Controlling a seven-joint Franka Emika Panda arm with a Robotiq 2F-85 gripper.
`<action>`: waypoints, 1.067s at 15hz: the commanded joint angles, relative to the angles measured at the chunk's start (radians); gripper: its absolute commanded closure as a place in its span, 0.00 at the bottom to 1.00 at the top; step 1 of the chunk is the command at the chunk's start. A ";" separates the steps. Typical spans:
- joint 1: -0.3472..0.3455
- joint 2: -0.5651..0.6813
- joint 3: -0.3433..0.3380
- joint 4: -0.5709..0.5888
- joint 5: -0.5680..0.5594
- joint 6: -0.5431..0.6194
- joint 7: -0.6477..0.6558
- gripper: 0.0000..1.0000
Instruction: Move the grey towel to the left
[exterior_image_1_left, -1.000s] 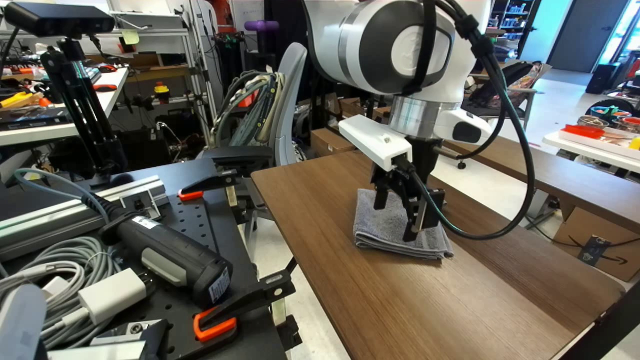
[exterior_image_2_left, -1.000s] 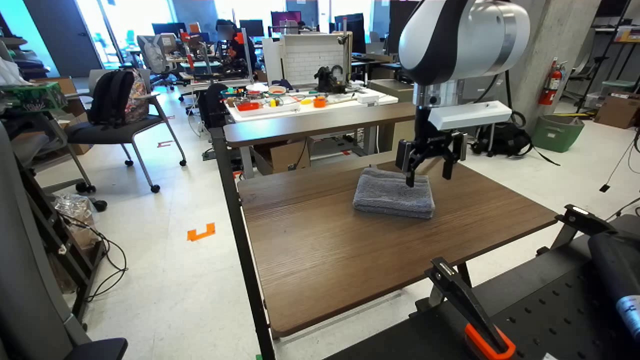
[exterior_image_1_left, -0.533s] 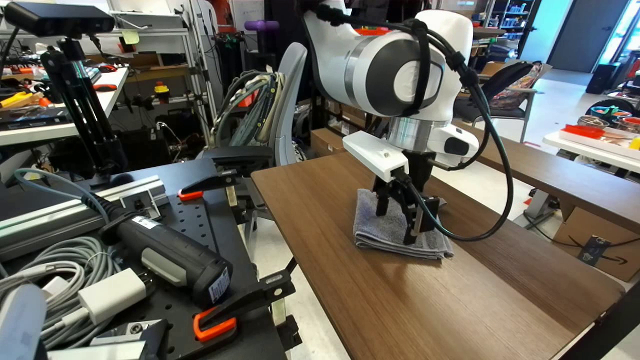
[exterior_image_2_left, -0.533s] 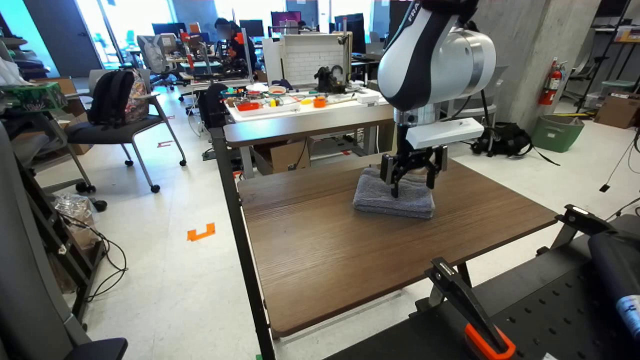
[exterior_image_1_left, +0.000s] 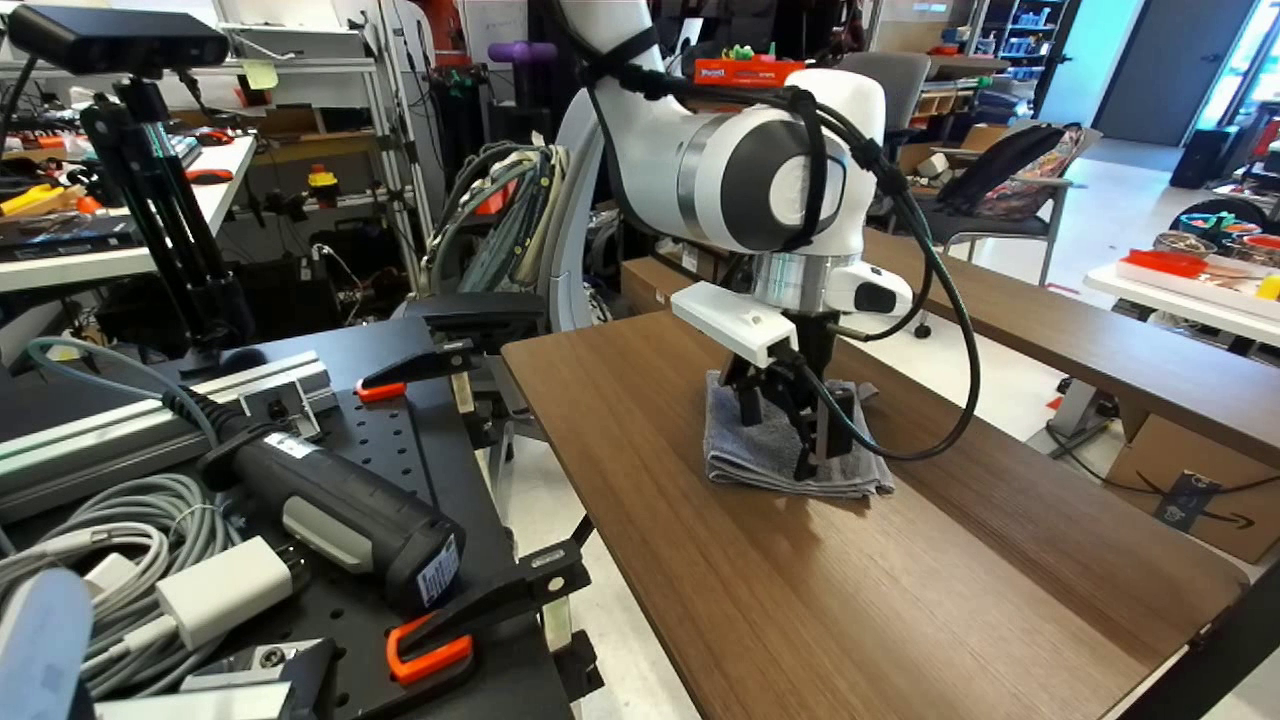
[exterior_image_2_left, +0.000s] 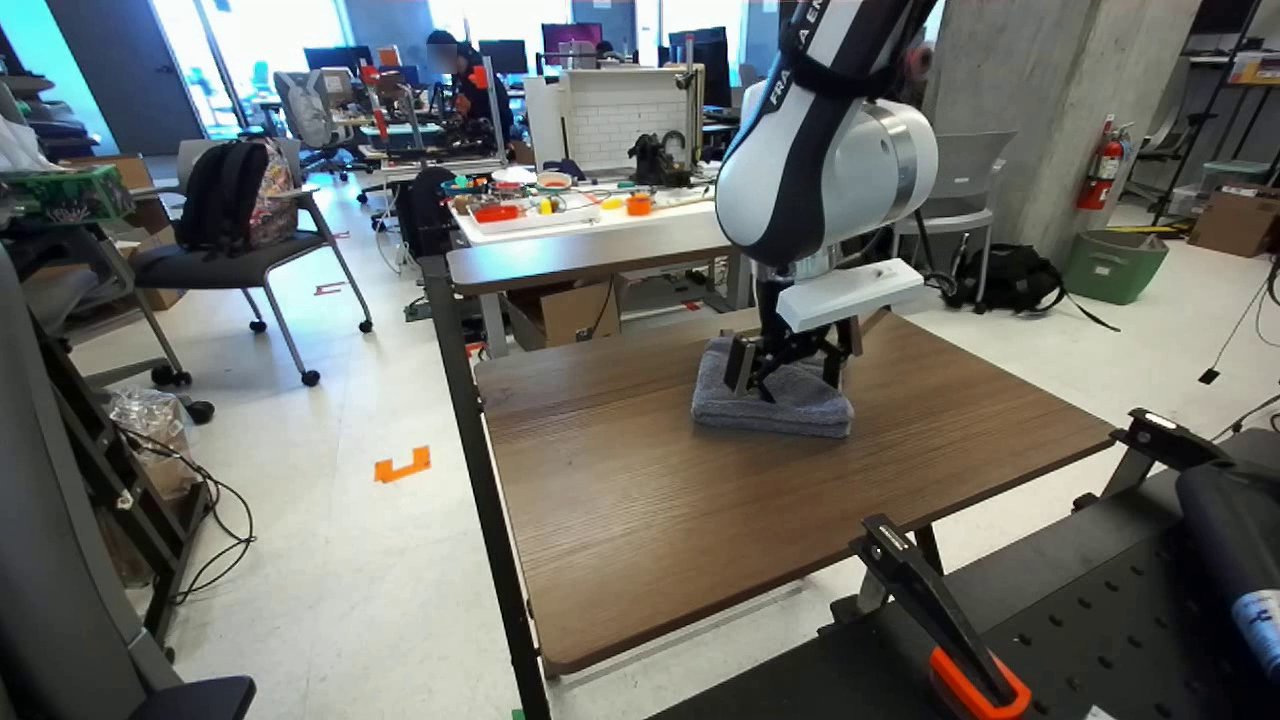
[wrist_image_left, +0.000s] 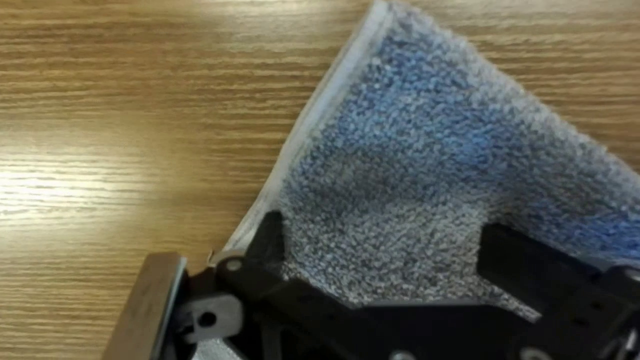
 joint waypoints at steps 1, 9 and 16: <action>0.067 0.051 -0.013 0.030 -0.043 -0.003 0.030 0.00; 0.186 0.081 0.002 0.064 -0.070 -0.035 0.056 0.00; 0.243 0.055 0.022 0.054 -0.073 -0.079 0.070 0.00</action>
